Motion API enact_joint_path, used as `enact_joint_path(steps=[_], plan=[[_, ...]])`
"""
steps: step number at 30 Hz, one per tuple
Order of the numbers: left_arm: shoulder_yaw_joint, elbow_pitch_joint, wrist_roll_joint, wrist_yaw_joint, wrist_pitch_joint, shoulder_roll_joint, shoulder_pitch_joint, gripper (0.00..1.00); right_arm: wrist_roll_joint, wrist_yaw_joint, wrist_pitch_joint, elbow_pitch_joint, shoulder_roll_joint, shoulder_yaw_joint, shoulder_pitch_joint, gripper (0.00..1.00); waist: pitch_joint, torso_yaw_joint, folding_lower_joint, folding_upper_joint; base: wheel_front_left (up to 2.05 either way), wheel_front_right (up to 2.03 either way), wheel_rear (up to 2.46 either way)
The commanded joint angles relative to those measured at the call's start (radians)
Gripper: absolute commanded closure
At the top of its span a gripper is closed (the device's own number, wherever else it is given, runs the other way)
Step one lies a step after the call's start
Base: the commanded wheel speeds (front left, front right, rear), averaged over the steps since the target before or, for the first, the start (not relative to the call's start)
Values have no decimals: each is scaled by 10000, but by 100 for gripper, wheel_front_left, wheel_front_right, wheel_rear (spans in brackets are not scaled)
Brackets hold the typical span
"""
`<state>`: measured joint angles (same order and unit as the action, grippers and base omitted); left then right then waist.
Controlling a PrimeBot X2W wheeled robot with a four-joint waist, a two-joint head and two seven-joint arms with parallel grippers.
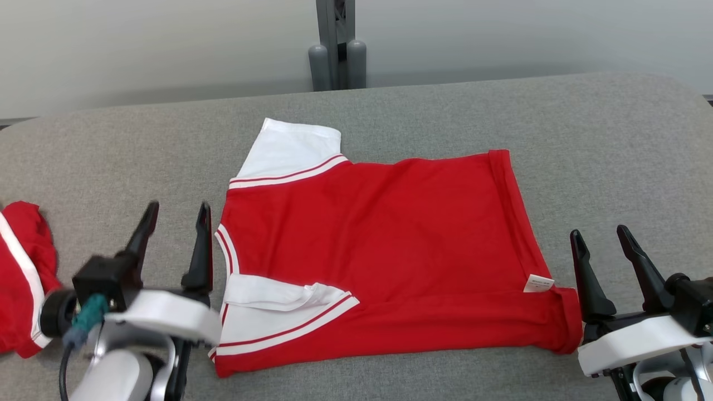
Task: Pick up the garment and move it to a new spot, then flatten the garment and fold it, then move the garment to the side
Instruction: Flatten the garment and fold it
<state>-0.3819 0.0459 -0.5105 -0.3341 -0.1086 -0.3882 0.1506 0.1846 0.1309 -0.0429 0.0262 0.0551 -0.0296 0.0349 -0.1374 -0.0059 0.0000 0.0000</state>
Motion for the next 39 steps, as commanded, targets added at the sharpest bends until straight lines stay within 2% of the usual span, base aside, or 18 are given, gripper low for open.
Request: enact_joint_path(steps=[1,4,8,9,10,13,20,25,30,39], plan=[[2,-55,53,100,25,-17,388,0,35,-3,48,50,1,-51,47,0,-65,28,0,0,0,0,0],[-43,-387,-230,429,312,181,1231,0,24,-3,50,74,-3,-40,158,0,-260,50,0,0,0,0,0],[-205,-1554,-597,1142,813,461,2829,0,49,-3,32,73,-10,114,264,0,-538,-8,0,0,0,0,0],[-273,-1962,-686,1332,931,550,3227,0,59,-3,35,53,-10,179,336,0,-623,-66,0,0,0,0,0],[-441,-2876,-789,1758,1191,765,4106,0,82,-3,-11,6,-8,286,467,0,-790,-191,0,0,0,0,0],[-626,-4336,-906,2325,1522,1000,5300,0,143,-3,-80,-98,-10,510,628,0,-1090,-466,0,0,0,0,0],[-689,-7611,-1088,3268,1959,1102,7468,0,370,-3,-375,-388,-16,1060,1103,0,-1987,-1441,0,0,0,0,0],[-694,-9413,-1046,3734,2181,828,8651,0,567,-3,-655,-602,-25,1417,1507,0,-2778,-2160,0,0,0,0,0],[-820,-10742,-920,4019,2330,511,9444,0,833,-3,-963,-780,-24,1727,1847,0,-3423,-2669,0,0,0,0,0],[-910,-12071,-920,4105,2307,420,9942,0,901,-3,-1236,-1057,-25,1787,2161,0,-3796,-2805,0,0,0,0,0]])
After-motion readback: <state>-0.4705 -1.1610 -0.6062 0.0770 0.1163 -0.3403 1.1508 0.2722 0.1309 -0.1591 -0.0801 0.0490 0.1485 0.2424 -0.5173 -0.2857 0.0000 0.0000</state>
